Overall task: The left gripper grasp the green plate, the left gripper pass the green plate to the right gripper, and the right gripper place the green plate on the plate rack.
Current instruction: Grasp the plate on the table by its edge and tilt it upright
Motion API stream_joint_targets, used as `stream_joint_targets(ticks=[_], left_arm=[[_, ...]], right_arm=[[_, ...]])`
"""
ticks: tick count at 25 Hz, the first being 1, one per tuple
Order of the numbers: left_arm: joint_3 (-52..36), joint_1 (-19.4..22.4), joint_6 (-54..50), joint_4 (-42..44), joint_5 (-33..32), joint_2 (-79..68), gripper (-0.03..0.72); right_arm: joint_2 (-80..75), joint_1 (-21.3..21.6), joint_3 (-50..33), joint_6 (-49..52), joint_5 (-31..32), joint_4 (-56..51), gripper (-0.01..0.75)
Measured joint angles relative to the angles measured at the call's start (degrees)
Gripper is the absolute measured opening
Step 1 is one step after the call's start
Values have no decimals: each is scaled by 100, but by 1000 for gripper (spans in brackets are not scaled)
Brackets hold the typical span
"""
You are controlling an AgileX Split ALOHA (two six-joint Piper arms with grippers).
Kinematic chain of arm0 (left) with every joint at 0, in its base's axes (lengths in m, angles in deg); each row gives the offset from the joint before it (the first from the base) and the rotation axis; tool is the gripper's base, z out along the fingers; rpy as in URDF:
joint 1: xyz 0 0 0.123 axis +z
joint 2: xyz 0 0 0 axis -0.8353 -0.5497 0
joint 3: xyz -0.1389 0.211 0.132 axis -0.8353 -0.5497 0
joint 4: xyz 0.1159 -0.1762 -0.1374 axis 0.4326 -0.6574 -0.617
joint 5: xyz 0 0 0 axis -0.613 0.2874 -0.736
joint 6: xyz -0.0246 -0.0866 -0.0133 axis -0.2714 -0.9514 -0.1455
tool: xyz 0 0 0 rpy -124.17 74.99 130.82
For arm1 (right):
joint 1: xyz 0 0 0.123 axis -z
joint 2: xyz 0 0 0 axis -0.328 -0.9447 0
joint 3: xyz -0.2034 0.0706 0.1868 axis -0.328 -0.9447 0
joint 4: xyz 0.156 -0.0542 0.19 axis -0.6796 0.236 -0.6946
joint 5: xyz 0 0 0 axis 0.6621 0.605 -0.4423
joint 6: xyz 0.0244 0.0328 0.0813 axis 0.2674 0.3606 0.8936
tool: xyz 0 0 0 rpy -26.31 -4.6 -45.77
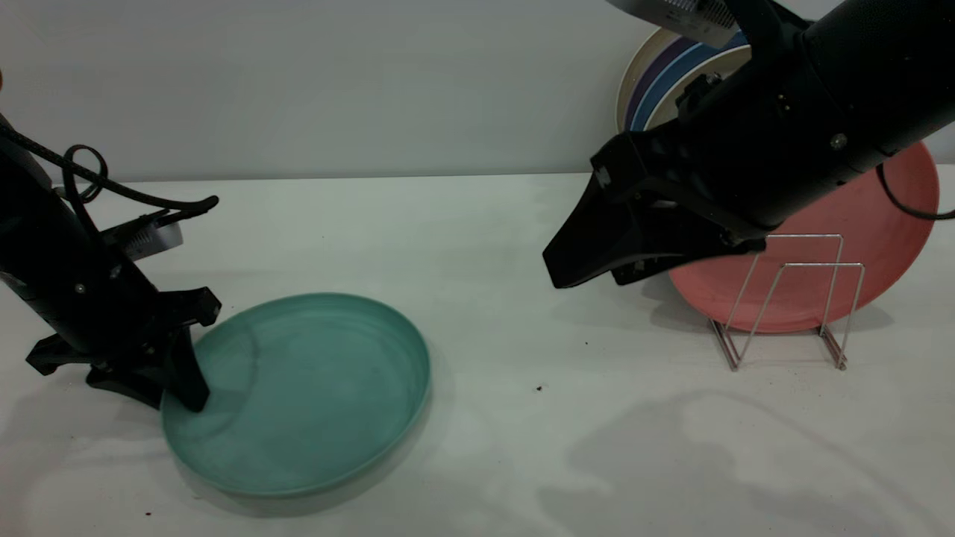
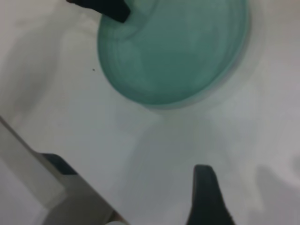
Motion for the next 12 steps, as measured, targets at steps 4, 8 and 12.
stream_joint_targets(ticks=[4, 8, 12], left_arm=[[22, 0, 30, -41, -74, 0, 33], [256, 0, 110, -34, -583, 0, 23], [570, 0, 499, -72, -1319, 66, 18]], right_arm=[[-154, 0, 0, 202, 66, -111, 511], [-362, 45, 0, 221, 139, -164, 511], [-639, 443, 39, 217, 604, -390, 511]])
